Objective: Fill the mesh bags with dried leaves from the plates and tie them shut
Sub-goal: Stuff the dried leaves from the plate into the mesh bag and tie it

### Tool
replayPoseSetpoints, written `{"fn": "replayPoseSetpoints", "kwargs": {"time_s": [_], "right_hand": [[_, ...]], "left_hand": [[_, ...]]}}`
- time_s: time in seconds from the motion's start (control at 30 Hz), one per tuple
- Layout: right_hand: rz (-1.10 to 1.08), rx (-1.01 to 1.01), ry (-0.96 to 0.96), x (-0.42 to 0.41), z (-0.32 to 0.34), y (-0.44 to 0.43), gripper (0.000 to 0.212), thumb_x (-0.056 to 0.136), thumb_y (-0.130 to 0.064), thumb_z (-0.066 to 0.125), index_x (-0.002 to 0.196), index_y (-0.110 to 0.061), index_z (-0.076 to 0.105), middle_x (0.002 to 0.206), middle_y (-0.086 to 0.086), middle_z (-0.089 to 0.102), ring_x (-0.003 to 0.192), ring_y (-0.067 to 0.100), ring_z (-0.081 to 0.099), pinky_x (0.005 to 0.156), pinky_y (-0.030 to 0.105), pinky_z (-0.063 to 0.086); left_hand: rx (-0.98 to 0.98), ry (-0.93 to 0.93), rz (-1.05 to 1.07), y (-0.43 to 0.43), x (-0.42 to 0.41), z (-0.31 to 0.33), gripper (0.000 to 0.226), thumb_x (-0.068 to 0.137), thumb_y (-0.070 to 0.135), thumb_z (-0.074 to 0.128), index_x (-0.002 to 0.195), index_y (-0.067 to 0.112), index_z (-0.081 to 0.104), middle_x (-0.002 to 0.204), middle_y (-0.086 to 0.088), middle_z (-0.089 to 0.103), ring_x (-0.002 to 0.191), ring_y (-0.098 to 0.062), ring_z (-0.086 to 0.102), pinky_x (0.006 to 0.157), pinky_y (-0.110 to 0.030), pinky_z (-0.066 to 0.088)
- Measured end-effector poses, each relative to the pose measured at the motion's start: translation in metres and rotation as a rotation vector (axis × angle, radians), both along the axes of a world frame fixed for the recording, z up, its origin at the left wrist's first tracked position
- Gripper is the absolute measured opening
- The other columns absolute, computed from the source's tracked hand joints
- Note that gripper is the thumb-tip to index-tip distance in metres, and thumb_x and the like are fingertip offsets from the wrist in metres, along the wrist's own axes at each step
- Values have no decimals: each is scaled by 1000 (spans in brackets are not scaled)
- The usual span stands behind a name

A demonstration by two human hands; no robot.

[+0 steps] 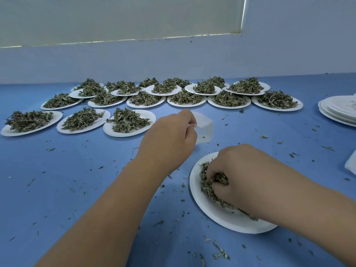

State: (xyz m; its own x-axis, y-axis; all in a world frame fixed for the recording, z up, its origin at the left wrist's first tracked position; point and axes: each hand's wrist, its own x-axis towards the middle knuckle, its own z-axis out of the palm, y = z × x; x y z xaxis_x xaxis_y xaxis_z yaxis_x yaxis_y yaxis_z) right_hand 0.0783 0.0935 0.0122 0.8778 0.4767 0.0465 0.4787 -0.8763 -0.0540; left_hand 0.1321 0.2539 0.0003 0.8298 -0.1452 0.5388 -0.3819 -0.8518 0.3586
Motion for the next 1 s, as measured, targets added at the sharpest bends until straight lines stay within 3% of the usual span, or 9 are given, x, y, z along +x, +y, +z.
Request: {"fn": "replayPoseSetpoints", "kwargs": {"time_s": [0.07,0.13,0.2,0.3,0.4,0.67,0.83,0.9,1.0], "right_hand": [[6,114,4,-1,4,-5,20,84,-24,53,95,-27,70,90,-5,67,79,13,61,63,27,49],[6,243,57,0,12,-10,12,80,-31,60,86,-37,69,81,-18,64,73,3,60,55,15,47],[5,356,149,3,21,-17,9,75,-36,66,78,-45,68,72,-29,60,65,0,58,51,13,44],[-5,456,193,7,34,-27,15,72,-36,68,76,-51,67,56,-28,57,53,-4,55,44,10,39],[-20,530,225,13,41,-35,16,73,-34,67,77,-49,68,53,-22,60,47,-3,52,44,12,40],[-82,543,250,23,32,-38,9,77,-32,69,75,-40,72,67,-14,68,65,11,63,62,27,52],[-90,649,186,26,33,-40,10,74,-33,68,75,-43,71,66,-6,67,55,6,57,54,21,47],[-101,695,149,27,32,-39,6,74,-33,68,73,-38,72,60,-9,66,53,6,57,55,22,47],[-110,731,81,26,29,-36,9,77,-30,68,70,-35,70,48,-13,59,44,5,49,45,15,40]], "left_hand": [[6,-1,-5,0,-1,0,15,94,20,46,101,20,58,63,11,44,62,-7,43,52,-27,31],[10,-4,-10,0,-1,1,14,94,20,46,101,19,59,61,12,42,59,-5,41,51,-26,29],[-6,-1,-2,0,-1,2,14,94,20,46,100,19,59,60,12,41,58,-4,40,50,-27,28],[-17,9,12,-1,-2,3,13,94,20,46,99,19,59,60,11,42,57,-5,40,50,-28,28],[-10,24,1,-2,-4,3,14,95,20,46,100,19,59,61,11,43,59,-6,41,52,-28,30],[22,16,-23,-6,-6,3,15,94,20,47,100,18,61,59,13,38,57,-3,38,52,-27,29],[31,-11,-29,-8,-8,5,18,94,20,48,101,17,64,58,14,38,56,-3,38,51,-25,28],[31,-18,-44,-10,-10,6,19,94,21,48,102,18,66,58,13,38,56,-4,39,53,-27,30],[24,-31,-67,-14,-12,7,20,94,22,50,101,18,68,58,13,39,57,-7,42,57,-30,39]]}}
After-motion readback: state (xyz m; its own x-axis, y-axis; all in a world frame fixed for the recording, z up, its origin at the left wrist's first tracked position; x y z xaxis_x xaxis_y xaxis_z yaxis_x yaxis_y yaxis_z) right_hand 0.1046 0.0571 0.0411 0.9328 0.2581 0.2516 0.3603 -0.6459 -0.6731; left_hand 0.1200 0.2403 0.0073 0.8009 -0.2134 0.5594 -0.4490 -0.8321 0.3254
